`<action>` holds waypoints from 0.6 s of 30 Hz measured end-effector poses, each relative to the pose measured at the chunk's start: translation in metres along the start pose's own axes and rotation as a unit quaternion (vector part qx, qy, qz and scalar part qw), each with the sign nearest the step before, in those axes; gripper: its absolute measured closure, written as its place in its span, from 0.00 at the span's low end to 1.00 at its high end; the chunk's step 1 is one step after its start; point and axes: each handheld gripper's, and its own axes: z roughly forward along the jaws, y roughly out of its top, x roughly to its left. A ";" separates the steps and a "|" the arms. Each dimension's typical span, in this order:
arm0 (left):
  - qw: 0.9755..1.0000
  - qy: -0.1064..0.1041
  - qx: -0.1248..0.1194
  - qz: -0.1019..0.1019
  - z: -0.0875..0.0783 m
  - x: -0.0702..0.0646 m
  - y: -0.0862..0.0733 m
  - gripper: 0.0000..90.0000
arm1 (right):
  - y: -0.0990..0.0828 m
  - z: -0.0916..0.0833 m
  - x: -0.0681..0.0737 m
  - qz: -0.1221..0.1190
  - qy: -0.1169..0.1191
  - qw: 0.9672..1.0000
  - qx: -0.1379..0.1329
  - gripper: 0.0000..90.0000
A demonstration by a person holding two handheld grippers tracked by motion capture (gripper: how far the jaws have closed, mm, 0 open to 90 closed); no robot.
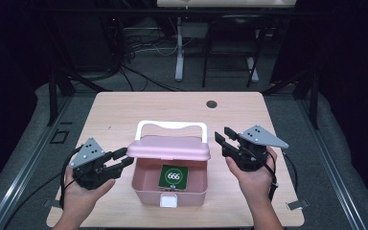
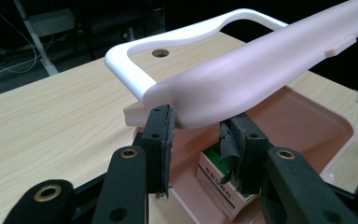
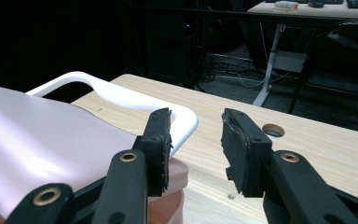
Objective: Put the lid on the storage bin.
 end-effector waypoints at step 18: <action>1.000 -0.003 0.003 0.004 -0.003 -0.005 -0.013 0.72 | -0.002 0.004 0.001 0.000 0.004 1.000 0.009 0.68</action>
